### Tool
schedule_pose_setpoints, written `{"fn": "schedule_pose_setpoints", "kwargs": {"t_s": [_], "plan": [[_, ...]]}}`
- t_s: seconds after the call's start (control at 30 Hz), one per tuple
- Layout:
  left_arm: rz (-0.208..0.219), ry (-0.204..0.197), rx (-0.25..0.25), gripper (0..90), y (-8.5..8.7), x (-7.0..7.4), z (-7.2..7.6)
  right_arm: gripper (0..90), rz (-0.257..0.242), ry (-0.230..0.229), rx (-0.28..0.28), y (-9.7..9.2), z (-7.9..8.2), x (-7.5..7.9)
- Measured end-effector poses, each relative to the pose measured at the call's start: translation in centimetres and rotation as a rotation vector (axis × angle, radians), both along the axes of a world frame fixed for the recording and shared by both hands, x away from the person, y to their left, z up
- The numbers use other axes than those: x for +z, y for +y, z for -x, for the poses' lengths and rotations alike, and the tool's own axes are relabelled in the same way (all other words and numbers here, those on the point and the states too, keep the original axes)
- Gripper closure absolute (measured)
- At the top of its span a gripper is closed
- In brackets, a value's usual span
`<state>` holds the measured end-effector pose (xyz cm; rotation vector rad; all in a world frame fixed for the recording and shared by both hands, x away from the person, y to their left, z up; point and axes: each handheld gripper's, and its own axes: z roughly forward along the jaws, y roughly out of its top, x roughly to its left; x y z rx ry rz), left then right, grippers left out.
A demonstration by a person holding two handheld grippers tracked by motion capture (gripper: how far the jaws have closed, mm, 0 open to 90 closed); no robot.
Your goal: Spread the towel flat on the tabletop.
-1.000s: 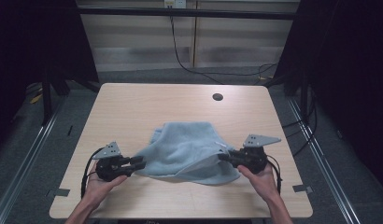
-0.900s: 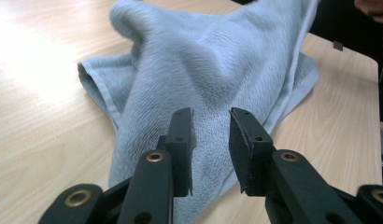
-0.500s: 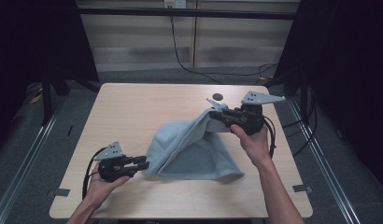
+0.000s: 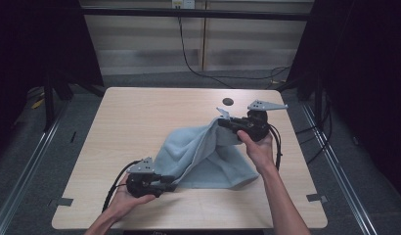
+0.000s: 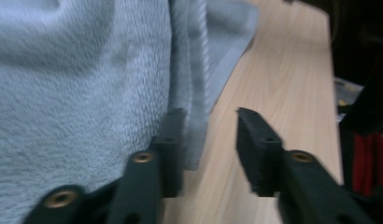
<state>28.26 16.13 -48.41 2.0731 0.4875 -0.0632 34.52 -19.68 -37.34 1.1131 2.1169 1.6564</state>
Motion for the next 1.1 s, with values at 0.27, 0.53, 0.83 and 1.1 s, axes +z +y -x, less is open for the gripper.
{"fn": "schedule_pose_setpoints", "kwargs": {"t_s": [0.27, 0.53, 0.83, 1.1], "plan": [[-0.104, -0.044, 0.06, 75.0, -1.4, -1.2, -0.3, 82.2, 0.0, 0.014, 0.003, -0.4, 0.1, -0.6], [-0.029, -0.009, 0.085, 87.1, 0.2, -0.6, -1.0, 82.1, 0.004, 0.017, -0.005, -0.9, 0.3, -0.9], [0.089, -0.041, 0.144, 87.4, 2.6, 2.1, -1.1, 81.1, 0.026, 0.005, -0.001, -1.6, 1.0, -0.4], [0.134, -0.083, 0.273, 87.5, 4.8, 4.7, -3.0, 79.9, 0.04, 0.012, -0.017, -2.0, 0.8, -1.0]]}}
